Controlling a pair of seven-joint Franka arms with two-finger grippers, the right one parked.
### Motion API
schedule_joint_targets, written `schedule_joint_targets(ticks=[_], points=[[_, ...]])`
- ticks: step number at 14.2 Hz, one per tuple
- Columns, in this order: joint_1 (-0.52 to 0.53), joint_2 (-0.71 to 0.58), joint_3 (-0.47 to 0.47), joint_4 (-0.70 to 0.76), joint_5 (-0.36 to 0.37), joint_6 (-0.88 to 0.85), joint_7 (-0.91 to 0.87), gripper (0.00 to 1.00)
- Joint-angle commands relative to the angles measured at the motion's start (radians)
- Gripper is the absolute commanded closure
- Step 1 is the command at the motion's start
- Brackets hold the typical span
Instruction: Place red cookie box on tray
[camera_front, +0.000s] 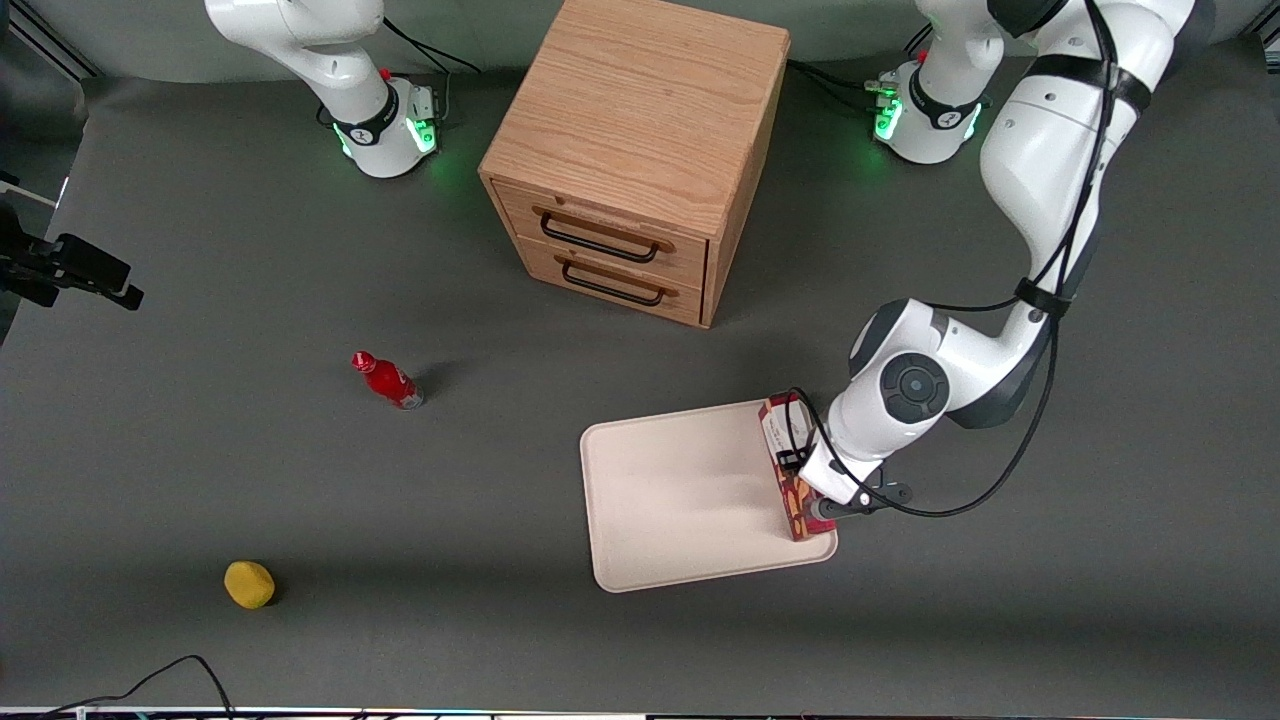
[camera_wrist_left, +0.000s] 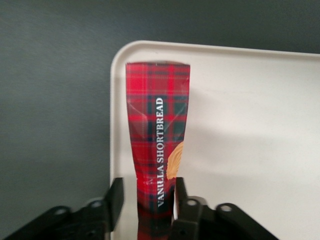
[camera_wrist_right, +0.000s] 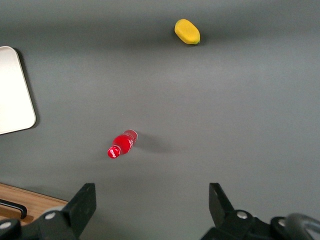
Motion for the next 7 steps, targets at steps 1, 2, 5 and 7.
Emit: schedule_joint_targets(ticks=[1,2,5,7], points=[[0.03,-0.152,0.0,-0.027,-0.005,-0.185,0.017,0.0],[0.043,-0.207,0.001,-0.024,-0.04,-0.275,0.076,0.0],[0.049,-0.403,0.134,-0.024,-0.234,-0.49,0.311,0.0],[0.046,-0.518,0.237,-0.024,-0.296,-0.665,0.464,0.0]])
